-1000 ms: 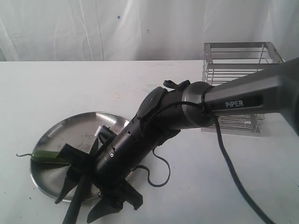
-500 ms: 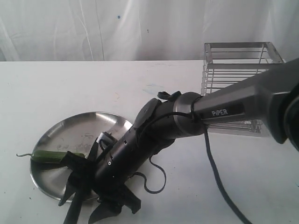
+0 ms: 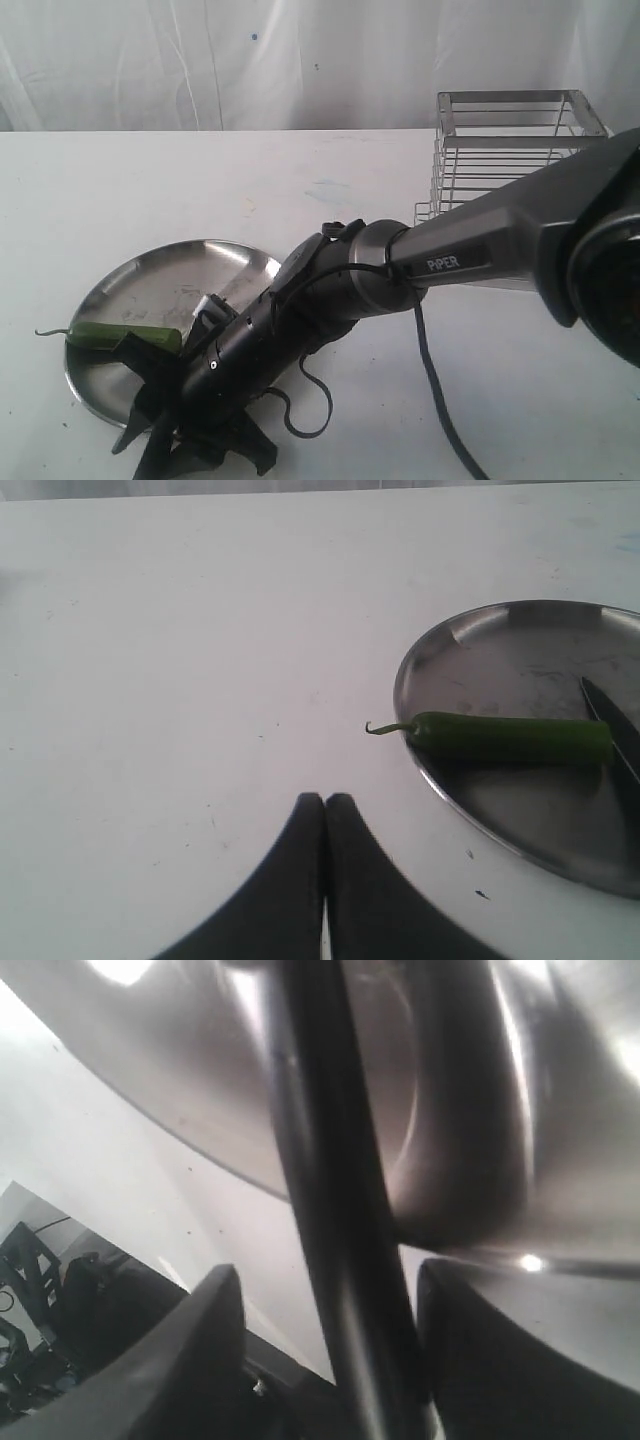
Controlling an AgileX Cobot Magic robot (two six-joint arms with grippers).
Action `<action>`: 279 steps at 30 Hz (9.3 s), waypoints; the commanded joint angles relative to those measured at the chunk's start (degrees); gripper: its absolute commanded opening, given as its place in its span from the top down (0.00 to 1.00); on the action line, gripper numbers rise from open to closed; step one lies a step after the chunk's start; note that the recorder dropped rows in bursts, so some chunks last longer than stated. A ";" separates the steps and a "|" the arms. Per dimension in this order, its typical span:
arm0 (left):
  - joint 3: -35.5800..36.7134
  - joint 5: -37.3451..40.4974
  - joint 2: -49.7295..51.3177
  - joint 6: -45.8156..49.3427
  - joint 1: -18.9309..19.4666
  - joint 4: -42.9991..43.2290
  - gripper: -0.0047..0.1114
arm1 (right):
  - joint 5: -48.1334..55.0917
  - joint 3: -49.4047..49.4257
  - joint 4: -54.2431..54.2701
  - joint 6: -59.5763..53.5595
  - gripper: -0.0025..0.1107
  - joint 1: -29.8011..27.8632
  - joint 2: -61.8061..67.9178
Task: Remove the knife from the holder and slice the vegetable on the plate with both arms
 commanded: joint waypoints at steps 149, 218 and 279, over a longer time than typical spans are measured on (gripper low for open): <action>-34.06 -10.28 71.05 -94.46 -8.75 98.96 0.96 | 23.15 -0.67 -43.20 -15.87 0.98 -17.62 -24.52; -51.61 37.71 66.70 32.01 -15.26 -4.92 0.96 | 9.81 -0.46 -37.47 -26.66 0.98 -17.62 -24.28; -51.96 5.48 95.07 77.44 -15.26 -39.74 0.96 | 12.71 -0.46 -39.66 -15.75 0.98 -20.57 -28.41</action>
